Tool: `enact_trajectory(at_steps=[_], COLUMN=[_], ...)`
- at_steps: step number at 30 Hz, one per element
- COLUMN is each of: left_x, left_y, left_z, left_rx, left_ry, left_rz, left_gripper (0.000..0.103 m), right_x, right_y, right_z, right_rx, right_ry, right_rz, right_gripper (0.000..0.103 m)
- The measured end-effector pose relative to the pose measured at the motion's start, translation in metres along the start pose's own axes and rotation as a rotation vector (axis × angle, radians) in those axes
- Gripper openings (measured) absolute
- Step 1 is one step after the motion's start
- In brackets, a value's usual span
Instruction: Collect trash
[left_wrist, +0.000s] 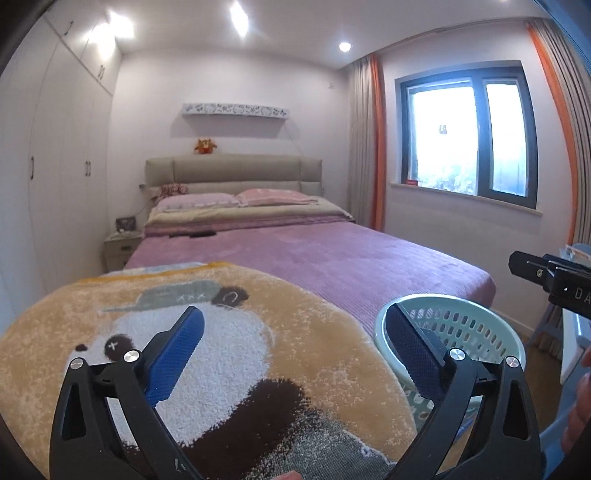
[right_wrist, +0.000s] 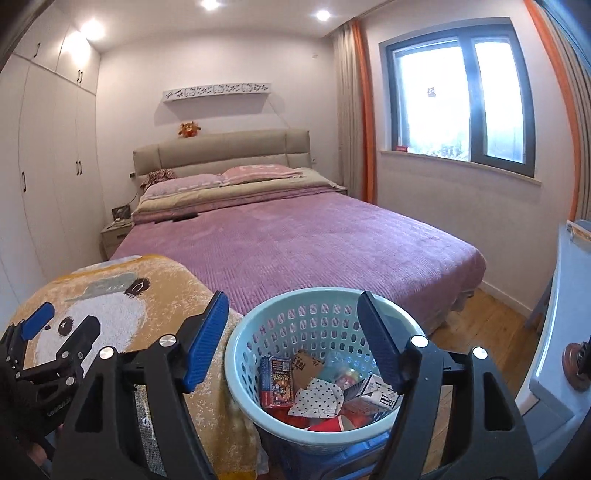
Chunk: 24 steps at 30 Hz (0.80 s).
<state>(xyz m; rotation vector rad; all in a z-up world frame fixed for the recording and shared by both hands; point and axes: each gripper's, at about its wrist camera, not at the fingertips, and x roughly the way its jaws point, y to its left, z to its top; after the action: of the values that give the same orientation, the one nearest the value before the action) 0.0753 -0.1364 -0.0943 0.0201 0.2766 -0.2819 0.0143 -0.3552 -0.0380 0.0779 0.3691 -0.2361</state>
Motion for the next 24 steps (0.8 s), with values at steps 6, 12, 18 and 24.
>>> enact_trajectory(at_steps=[6, 12, 18, 24], left_x=[0.001, 0.007, 0.014, 0.017], left_y=[-0.005, -0.001, 0.003, 0.005], left_z=[-0.002, -0.002, -0.003, -0.004], left_rx=[0.022, 0.011, -0.010, -0.026], left_ry=[0.019, 0.052, 0.092, 0.108], left_rz=[-0.021, -0.038, -0.068, -0.066], left_gripper=[0.096, 0.096, 0.096, 0.096], right_x=[-0.003, 0.005, 0.009, 0.012], right_y=[0.005, 0.011, 0.007, 0.007], right_z=[-0.007, -0.016, -0.016, -0.017], right_rx=[0.001, -0.001, 0.020, 0.022], right_ry=[-0.034, -0.026, -0.019, -0.009], right_rz=[-0.028, -0.037, -0.038, -0.034], right_gripper=[0.068, 0.068, 0.068, 0.068])
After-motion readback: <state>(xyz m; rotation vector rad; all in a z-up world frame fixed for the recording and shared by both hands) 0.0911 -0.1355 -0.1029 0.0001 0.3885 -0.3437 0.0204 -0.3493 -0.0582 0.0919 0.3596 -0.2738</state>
